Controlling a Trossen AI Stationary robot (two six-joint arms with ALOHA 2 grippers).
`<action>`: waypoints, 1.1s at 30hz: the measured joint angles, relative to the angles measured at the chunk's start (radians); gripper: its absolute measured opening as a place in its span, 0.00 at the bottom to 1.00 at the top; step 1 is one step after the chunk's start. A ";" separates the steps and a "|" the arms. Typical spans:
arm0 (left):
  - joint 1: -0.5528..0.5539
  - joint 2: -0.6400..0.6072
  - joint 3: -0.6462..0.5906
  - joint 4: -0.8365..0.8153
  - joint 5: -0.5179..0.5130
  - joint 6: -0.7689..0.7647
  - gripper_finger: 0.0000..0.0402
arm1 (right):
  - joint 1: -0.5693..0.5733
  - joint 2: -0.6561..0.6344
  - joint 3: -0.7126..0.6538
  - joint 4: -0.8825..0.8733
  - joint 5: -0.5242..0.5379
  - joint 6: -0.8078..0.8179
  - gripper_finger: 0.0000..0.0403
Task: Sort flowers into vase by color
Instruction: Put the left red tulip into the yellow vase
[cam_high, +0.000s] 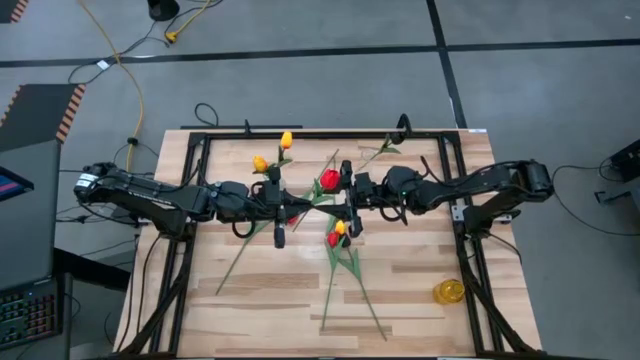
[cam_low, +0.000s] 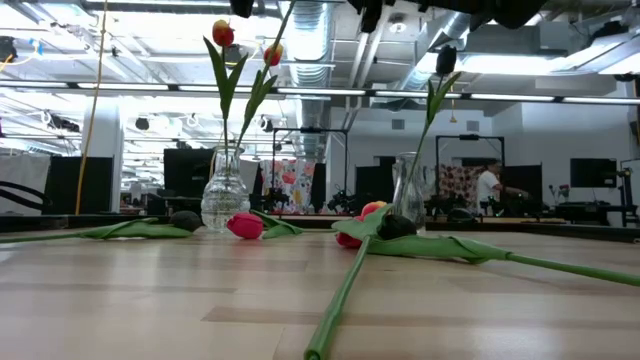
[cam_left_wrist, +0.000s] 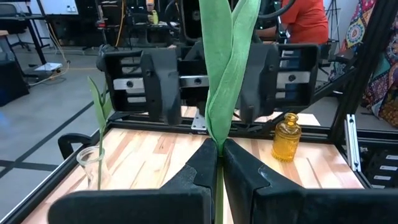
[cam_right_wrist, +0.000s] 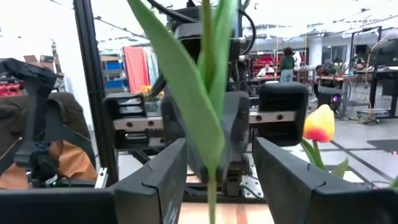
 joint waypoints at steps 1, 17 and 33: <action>0.000 0.000 0.000 0.002 -0.004 0.000 0.02 | -0.001 0.002 0.000 0.003 0.002 0.000 0.51; 0.000 0.000 0.000 0.007 -0.010 0.000 0.02 | 0.000 0.019 0.001 0.049 0.003 0.000 0.50; 0.002 0.001 -0.001 -0.002 -0.011 0.000 0.02 | 0.003 0.100 0.058 0.071 0.022 0.003 0.38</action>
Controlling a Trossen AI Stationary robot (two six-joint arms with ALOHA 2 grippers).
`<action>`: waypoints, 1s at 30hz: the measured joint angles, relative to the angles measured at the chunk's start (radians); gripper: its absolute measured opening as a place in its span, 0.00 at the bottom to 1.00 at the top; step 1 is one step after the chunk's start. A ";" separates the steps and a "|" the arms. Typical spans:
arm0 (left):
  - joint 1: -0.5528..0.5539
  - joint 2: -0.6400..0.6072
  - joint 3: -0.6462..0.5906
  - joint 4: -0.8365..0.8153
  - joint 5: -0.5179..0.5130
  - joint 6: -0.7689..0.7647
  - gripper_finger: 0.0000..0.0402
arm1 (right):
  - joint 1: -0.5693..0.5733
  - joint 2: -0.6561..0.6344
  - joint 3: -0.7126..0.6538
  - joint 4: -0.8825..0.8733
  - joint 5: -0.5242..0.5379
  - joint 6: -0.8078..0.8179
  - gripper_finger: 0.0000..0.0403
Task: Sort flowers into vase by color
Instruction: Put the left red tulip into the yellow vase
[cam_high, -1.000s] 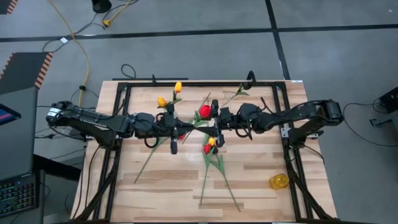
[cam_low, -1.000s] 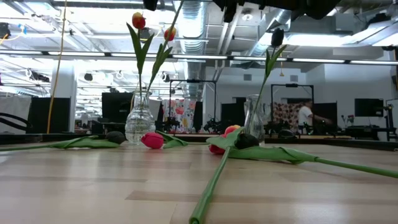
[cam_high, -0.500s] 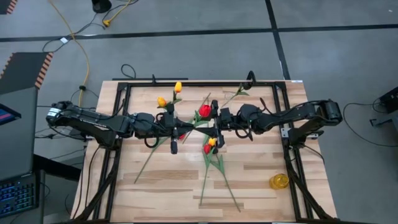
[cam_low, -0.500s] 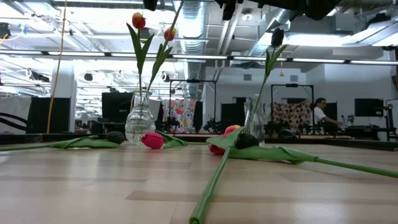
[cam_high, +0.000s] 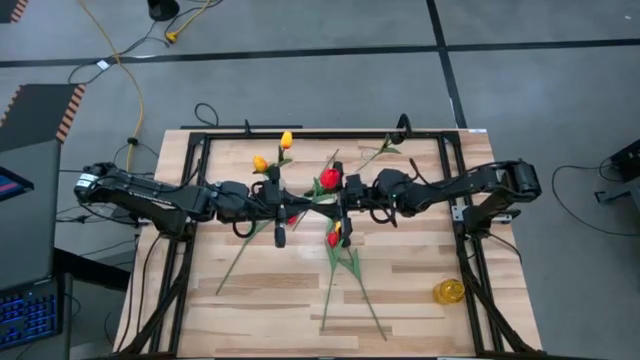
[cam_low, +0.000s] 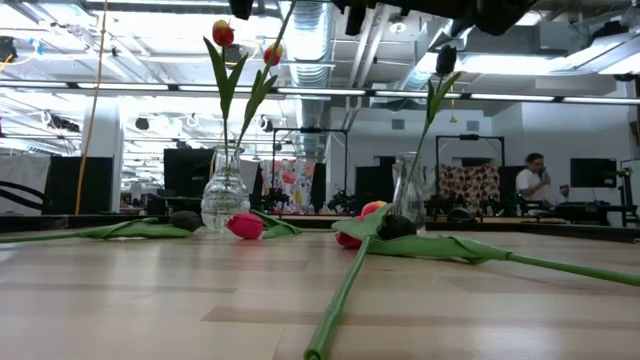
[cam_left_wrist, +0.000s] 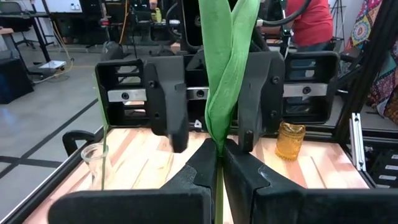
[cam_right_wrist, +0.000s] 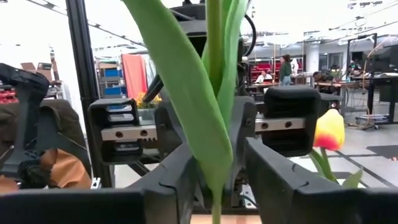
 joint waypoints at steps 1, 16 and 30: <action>0.000 0.000 0.000 -0.002 -0.001 -0.001 0.02 | 0.000 0.002 0.003 0.000 0.000 0.000 0.36; 0.000 0.001 0.000 -0.036 0.008 -0.016 0.04 | -0.001 -0.015 0.002 -0.060 -0.001 0.012 0.12; -0.001 0.000 0.001 -0.088 0.009 -0.062 0.40 | 0.030 -0.325 0.002 -0.651 0.005 0.019 0.11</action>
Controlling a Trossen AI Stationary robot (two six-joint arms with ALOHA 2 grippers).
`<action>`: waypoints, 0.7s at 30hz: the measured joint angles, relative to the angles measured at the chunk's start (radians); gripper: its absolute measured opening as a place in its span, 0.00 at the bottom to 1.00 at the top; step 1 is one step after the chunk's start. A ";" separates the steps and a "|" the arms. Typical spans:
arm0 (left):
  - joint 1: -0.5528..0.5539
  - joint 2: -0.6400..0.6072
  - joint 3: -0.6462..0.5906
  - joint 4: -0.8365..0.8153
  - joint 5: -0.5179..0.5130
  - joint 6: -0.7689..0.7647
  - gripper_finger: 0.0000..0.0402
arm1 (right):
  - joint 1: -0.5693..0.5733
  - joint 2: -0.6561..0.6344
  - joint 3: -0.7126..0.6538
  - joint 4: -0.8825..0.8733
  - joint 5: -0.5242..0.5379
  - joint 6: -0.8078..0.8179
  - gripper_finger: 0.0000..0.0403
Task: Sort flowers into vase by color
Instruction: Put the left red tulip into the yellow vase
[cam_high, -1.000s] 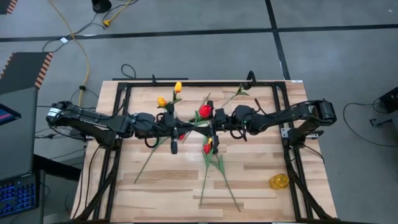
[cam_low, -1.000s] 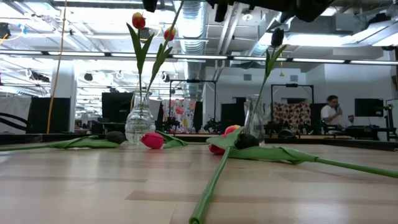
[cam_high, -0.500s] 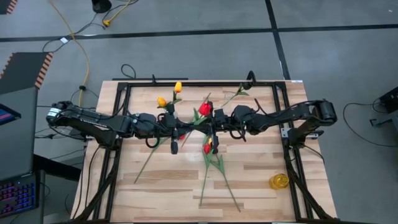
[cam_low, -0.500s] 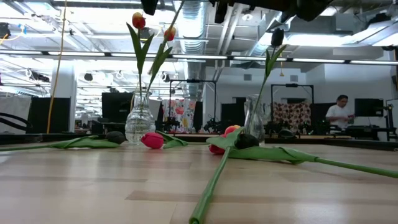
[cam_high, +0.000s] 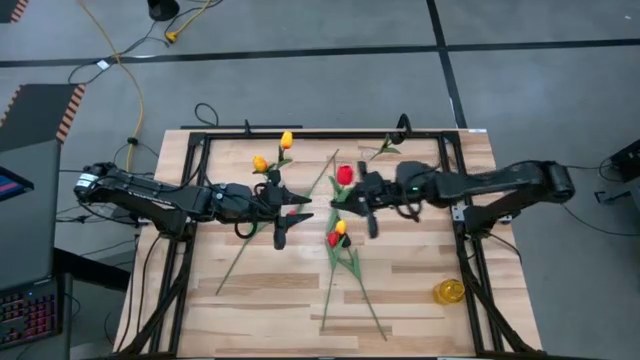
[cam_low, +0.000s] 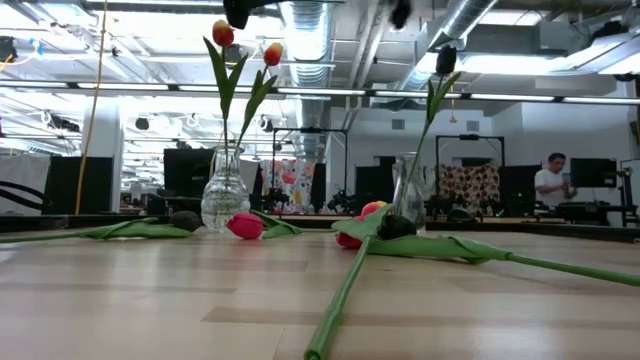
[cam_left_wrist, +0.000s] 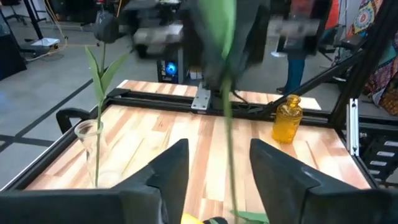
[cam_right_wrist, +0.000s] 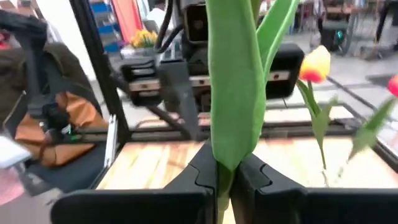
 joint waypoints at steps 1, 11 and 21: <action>0.000 0.000 0.000 -0.002 0.000 0.000 0.41 | 0.015 -0.037 0.000 -0.054 0.019 0.011 0.11; 0.000 0.000 0.000 -0.023 0.000 -0.001 0.42 | 0.377 -0.372 0.000 -0.460 0.558 0.152 0.11; 0.000 0.000 0.000 -0.024 0.000 -0.002 0.42 | 0.764 -0.512 0.000 -0.630 0.739 0.375 0.11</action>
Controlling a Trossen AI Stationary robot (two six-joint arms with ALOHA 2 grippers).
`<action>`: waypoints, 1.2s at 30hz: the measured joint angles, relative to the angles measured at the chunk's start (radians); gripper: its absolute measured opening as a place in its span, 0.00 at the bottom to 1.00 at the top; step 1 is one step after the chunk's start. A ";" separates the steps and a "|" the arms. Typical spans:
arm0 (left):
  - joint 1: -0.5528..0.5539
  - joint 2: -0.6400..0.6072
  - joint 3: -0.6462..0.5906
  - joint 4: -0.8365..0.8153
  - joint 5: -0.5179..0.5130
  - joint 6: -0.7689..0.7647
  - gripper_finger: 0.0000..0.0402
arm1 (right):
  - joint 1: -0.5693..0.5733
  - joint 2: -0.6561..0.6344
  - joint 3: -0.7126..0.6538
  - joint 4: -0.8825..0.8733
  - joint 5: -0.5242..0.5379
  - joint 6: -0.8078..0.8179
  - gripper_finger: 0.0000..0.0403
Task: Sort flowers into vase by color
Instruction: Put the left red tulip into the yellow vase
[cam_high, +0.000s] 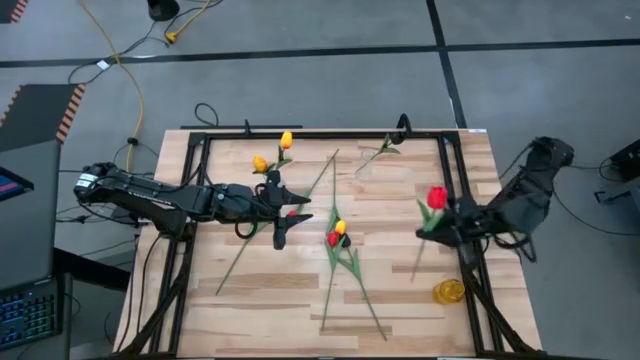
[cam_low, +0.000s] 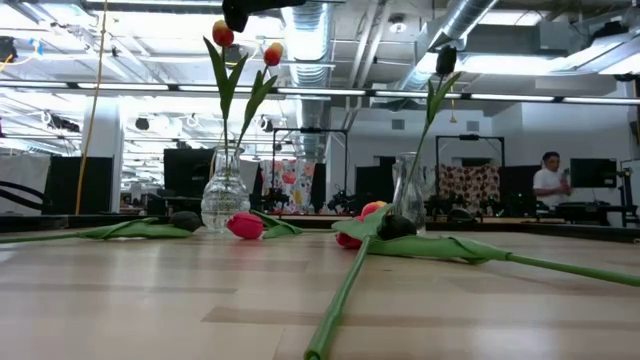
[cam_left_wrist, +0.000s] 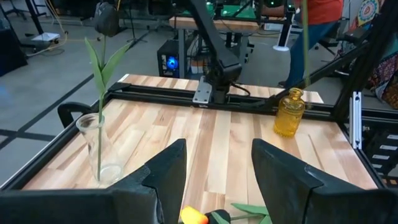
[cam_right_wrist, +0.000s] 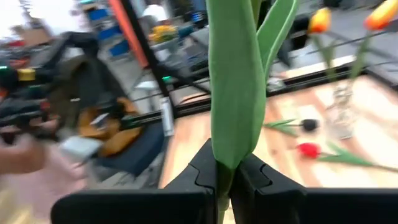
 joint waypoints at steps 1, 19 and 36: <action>0.000 0.000 0.000 0.000 0.000 0.000 0.42 | 0.028 -0.010 0.000 -0.013 0.000 0.008 0.11; 0.001 0.000 0.000 0.000 -0.005 -0.023 0.42 | 0.412 -0.120 0.000 -0.284 0.107 0.190 0.11; 0.000 0.000 0.000 0.001 -0.018 -0.076 0.42 | 0.490 -0.134 0.000 -0.410 0.133 0.187 0.11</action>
